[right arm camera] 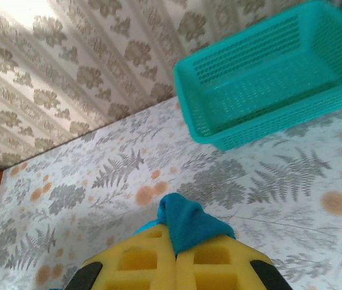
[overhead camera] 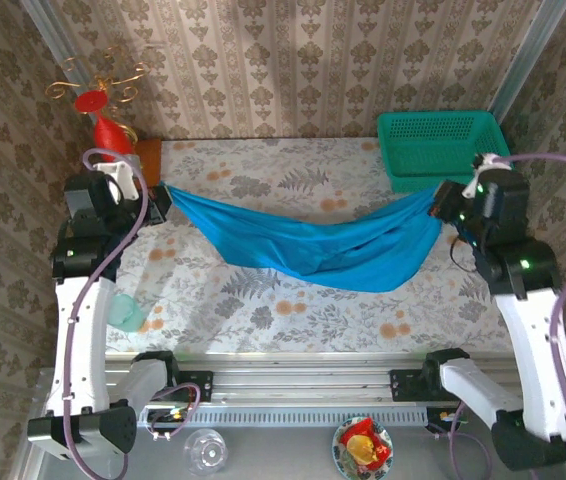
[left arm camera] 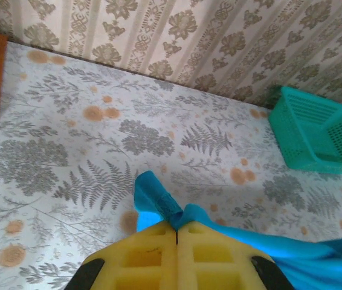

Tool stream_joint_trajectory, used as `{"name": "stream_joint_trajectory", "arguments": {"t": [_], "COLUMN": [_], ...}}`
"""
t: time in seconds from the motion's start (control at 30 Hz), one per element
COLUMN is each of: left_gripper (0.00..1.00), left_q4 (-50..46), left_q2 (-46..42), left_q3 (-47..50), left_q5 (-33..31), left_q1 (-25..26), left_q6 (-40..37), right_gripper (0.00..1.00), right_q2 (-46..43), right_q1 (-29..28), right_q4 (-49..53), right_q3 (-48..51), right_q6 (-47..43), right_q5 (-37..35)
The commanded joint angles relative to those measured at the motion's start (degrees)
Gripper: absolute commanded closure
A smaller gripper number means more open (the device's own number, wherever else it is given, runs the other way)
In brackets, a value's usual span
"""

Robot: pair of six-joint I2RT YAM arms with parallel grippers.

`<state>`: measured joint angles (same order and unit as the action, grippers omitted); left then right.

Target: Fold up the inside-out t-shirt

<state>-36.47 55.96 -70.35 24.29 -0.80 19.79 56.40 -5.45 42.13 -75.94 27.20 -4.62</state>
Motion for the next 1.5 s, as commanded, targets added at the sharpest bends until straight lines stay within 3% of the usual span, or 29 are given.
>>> {"name": "stream_joint_trajectory", "arguments": {"t": [0.0, 0.27, 0.37, 0.47, 0.53, 0.6, 0.63, 0.8, 0.93, 1.0, 1.1, 1.3, 1.47], "left_gripper": [1.0, 1.0, 1.0, 1.0, 1.0, 1.0, 1.0, 1.0, 0.88, 0.68, 0.52, 0.48, 0.49], "left_q4": [2.37, 2.62, 8.44, 16.74, 20.96, 24.14, 25.14, 28.18, 24.75, 22.57, 19.95, 14.51, 12.36], "left_q2": [-1.27, 2.83, 1.49, -1.5, -3.03, -3.75, -3.63, 2.74, 9.98, 12.73, 14.39, 13.98, 11.21], "left_q3": [-4.6, -22.33, -20.48, -12.06, -5.84, 0.55, 2.81, 8.72, 5.35, 3.06, 1.3, 0.03, 1.87], "left_q5": [2.38, 8.77, 16.47, 21.92, 23.73, 23.37, 22.4, 19.04, 19.26, 19.59, 18.64, 15.13, 9.86], "left_q1": [-0.42, -0.79, -0.29, 2.91, 7.56, 15.09, 18.93, 39.81, 47.56, 48.82, 48.79, 47.16, 39.37], "left_q6": [2.36, 2.73, 5.35, 7.69, 8.34, 7.9, 7.45, 2.63, -2.04, -4.04, -6.22, -10.55, -8.56], "right_gripper": [1.0, 1.0, 1.0, 0.95, 0.85, 0.68, 0.66, 0.62, 0.61, 0.61, 0.62, 0.66, 0.71], "right_q2": [7.97, 33.54, 42.49, 49.86, 52.59, 53.21, 52.92, 47.53, 43.61, 41.61, 39.19, 35.54, 32.81], "right_q1": [0.19, -0.19, -0.18, 0.0, 0.09, 0.18, 0.18, 0.23, 0.14, 0.05, -0.9, -5.54, -13.15], "right_q4": [-8.67, -21.07, -20.21, -14.58, -11.7, -8.09, -7.29, -8.17, -6.89, -6.8, -5.65, -1.61, 1.15], "right_q3": [-1.79, -19.83, -29.22, -37.07, -39.47, -40.07, -39.67, -32.99, -29.21, -27.08, -24.52, -19.17, -12.42], "right_q6": [1.07, 3.85, 4.11, 2.71, 1.65, 0.69, 0.49, 0.75, 0.06, 0.0, -1.06, -4.71, -7.72], "right_q5": [9.78, 24.17, 28.05, 27.0, 24.8, 22.14, 21.01, 19.21, 18.76, 19.48, 20.72, 22.25, 20.16]}}
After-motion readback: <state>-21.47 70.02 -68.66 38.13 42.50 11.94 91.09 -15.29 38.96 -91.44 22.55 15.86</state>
